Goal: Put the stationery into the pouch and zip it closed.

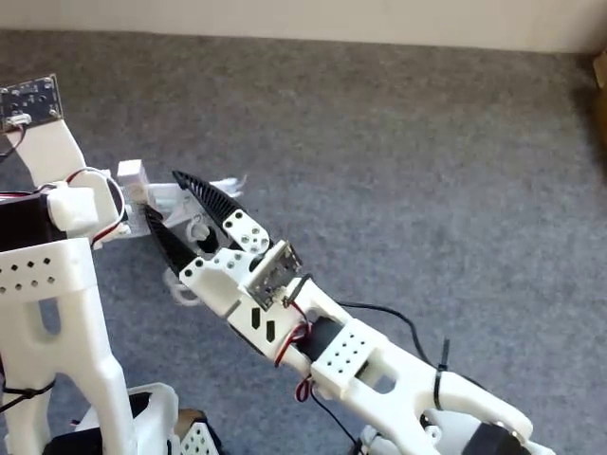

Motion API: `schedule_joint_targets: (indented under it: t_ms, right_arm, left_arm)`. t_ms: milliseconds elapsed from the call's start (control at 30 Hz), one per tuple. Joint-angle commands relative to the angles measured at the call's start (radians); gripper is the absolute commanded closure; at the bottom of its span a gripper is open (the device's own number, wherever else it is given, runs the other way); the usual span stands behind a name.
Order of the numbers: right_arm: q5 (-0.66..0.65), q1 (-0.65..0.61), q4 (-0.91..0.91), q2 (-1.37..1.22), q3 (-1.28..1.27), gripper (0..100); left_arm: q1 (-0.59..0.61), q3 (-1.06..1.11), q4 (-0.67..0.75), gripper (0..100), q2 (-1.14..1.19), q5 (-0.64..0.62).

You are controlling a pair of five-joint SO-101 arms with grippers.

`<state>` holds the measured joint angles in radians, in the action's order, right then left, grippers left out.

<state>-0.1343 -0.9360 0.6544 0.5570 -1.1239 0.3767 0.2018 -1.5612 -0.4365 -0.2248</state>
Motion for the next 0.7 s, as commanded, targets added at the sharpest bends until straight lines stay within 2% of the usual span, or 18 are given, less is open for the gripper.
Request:
schedule_joint_targets:
  t_ms: [0,100,200,467,667]
  right_arm:
    - [-0.008,-0.01,-0.093,0.008,0.004,83.6]
    - [-0.008,-0.01,-0.139,0.008,0.004,87.5]
    - [-0.008,-0.01,-0.159,0.008,0.004,99.1]
    - [-0.014,-0.004,-0.16,0.022,0.005,99.3]
    - [-0.014,-0.007,-0.171,0.163,-0.002,99.4]
  left_arm:
    - [-0.002,0.027,0.015,99,0.021,-0.009]
    - [-0.002,0.027,0.015,99,0.021,-0.009]
    - [-0.002,0.027,0.015,99,0.021,-0.009]
    - [-0.002,0.027,0.015,99,0.021,-0.009]
    - [-0.002,0.027,0.015,99,0.021,-0.009]
